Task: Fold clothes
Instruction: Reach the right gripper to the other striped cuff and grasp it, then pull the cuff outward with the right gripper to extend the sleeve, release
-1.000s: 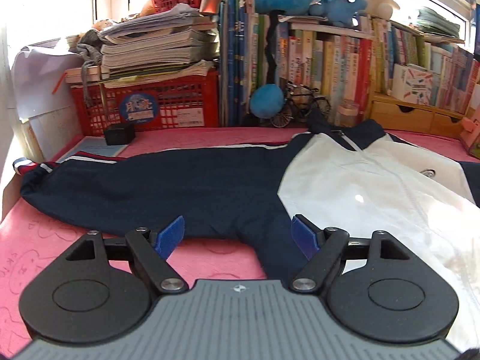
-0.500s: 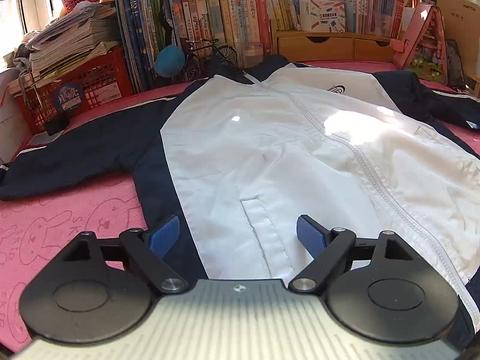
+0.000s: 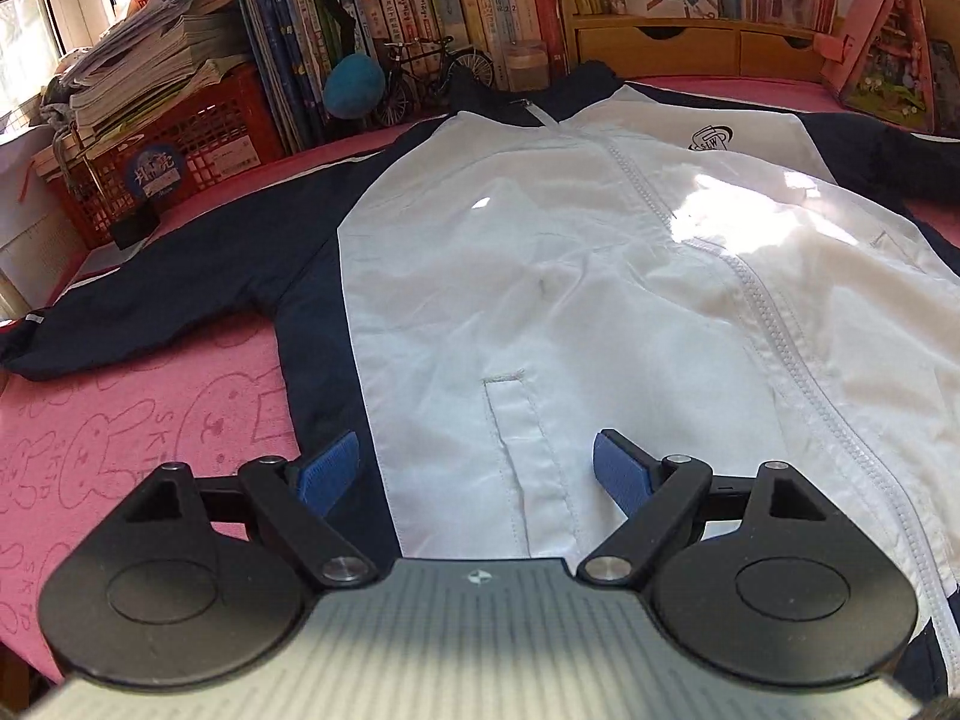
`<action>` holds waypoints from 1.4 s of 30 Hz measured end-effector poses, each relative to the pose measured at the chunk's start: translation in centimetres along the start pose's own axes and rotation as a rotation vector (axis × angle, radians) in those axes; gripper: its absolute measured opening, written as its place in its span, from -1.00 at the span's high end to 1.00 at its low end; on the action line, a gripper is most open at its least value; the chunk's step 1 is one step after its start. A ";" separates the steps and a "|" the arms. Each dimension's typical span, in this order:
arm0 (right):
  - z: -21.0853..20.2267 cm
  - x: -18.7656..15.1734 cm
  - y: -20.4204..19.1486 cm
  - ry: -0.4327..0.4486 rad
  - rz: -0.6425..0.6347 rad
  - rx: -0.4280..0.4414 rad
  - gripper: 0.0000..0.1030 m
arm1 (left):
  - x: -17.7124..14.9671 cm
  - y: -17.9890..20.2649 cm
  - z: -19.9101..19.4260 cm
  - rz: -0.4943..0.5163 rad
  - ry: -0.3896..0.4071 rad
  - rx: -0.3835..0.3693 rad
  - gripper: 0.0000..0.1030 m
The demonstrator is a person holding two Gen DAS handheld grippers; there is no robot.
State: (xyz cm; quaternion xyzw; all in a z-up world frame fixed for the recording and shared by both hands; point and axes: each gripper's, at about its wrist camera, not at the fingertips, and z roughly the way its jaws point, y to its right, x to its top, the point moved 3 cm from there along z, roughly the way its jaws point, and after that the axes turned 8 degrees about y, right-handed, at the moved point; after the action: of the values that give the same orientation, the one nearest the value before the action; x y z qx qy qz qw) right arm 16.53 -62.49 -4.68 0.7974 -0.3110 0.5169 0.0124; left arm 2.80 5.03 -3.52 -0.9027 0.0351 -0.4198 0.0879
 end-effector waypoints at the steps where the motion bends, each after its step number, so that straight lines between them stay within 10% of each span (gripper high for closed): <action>1: 0.5 0.6 0.1 0.018 -0.012 -0.018 0.36 | 0.0 0.0 -0.1 0.005 -0.002 0.000 -0.69; 9: 5.1 1.3 0.7 0.041 -0.238 -0.221 0.68 | -0.6 0.1 -0.4 0.022 -0.008 0.017 -0.74; 18: -0.8 -1.3 -2.1 0.015 -0.325 -0.109 0.20 | -1.0 -0.6 -0.4 -0.005 0.005 -0.002 -0.75; 29: -5.5 -4.6 -7.2 -0.103 -0.278 0.137 0.13 | -2.1 -1.2 -1.6 -0.024 0.024 -0.021 -0.75; 36: -2.9 -3.4 -6.3 -0.041 -0.401 -0.169 0.18 | -3.1 -2.3 -3.3 -0.028 0.042 0.005 -0.75; 42: -12.4 -6.1 -7.9 -0.099 -0.370 0.305 -0.16 | -3.9 -3.3 -5.0 -0.047 0.059 0.000 -0.76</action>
State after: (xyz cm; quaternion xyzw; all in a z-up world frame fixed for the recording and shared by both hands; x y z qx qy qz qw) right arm 8.77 -48.94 -1.61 0.8578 -0.0783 0.5071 -0.0288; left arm -3.58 8.18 -2.67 -0.8906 0.0166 -0.4480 0.0769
